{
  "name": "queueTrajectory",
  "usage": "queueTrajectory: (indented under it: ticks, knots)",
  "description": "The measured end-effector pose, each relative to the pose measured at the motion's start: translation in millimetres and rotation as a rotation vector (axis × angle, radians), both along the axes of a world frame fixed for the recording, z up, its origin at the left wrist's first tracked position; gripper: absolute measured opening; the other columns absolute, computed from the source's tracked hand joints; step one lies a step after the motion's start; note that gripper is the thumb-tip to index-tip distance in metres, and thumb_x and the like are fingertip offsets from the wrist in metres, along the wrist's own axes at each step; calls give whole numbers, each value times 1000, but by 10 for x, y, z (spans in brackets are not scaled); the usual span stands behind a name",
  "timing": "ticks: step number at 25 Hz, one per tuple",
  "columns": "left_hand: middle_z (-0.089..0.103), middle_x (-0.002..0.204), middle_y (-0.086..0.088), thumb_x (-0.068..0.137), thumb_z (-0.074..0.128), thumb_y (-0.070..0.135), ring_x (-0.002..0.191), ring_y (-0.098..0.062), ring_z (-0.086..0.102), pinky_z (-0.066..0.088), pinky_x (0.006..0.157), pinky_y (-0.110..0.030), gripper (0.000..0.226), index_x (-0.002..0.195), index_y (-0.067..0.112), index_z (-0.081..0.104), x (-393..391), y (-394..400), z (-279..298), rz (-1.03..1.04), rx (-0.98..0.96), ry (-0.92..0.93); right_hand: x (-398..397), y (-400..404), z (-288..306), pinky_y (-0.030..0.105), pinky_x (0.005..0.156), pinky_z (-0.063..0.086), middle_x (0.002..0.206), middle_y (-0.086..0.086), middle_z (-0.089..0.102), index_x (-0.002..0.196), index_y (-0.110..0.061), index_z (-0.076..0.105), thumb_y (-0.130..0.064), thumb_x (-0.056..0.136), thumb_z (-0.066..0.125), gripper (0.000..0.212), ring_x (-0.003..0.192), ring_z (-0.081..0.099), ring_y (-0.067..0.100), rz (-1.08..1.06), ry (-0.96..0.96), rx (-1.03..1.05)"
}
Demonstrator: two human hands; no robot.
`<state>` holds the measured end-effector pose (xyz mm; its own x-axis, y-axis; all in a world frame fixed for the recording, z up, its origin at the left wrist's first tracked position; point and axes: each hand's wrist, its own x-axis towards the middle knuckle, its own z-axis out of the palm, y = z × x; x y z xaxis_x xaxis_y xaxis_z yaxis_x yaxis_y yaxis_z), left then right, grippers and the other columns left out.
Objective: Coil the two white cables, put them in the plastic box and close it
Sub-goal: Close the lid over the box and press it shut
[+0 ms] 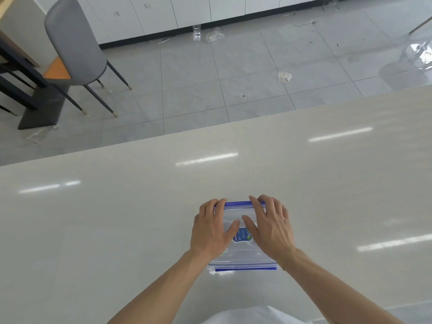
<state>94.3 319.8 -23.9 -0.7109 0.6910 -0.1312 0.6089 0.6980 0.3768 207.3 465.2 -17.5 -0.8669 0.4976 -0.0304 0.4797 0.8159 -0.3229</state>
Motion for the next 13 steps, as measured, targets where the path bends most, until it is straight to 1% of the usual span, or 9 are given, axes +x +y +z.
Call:
queueTrajectory:
  ticks: [3, 6, 9, 13]
  knots:
    - [52, 131, 4, 90, 40, 65, 123, -17, 46, 48, 96, -33, 65, 139, 23, 43, 8, -22, -73, 8, 41, 108, -3, 5, -50, 41, 98, 46, 122, 3, 60, 129, -16, 58, -52, 94, 44, 52, 115, 55, 27, -13, 37, 29]
    - [54, 127, 5, 92, 37, 68, 120, -15, 47, 50, 92, -32, 66, 140, 23, 44, -2, -32, -126, 14, 62, 146, -8, -2, -82, 43, 105, 43, 124, 0, 64, 128, -17, 57, -52, 95, 45, 50, 123, 53, 25, -13, 43, 29]
    - [54, 125, 4, 93, 33, 69, 116, -16, 48, 50, 89, -31, 69, 141, 22, 45, -3, -19, -143, 7, 67, 163, -11, 17, -91, 43, 106, 42, 123, 0, 65, 127, -17, 57, -52, 95, 47, 49, 125, 53, 24, -12, 41, 21]
    - [54, 122, 6, 90, 44, 65, 115, -15, 49, 50, 90, -33, 56, 130, 26, 48, -2, -18, -169, 22, 113, 151, 2, 22, -121, 43, 106, 42, 121, 1, 64, 124, -15, 59, -52, 94, 47, 49, 128, 51, 27, -8, 70, 5]
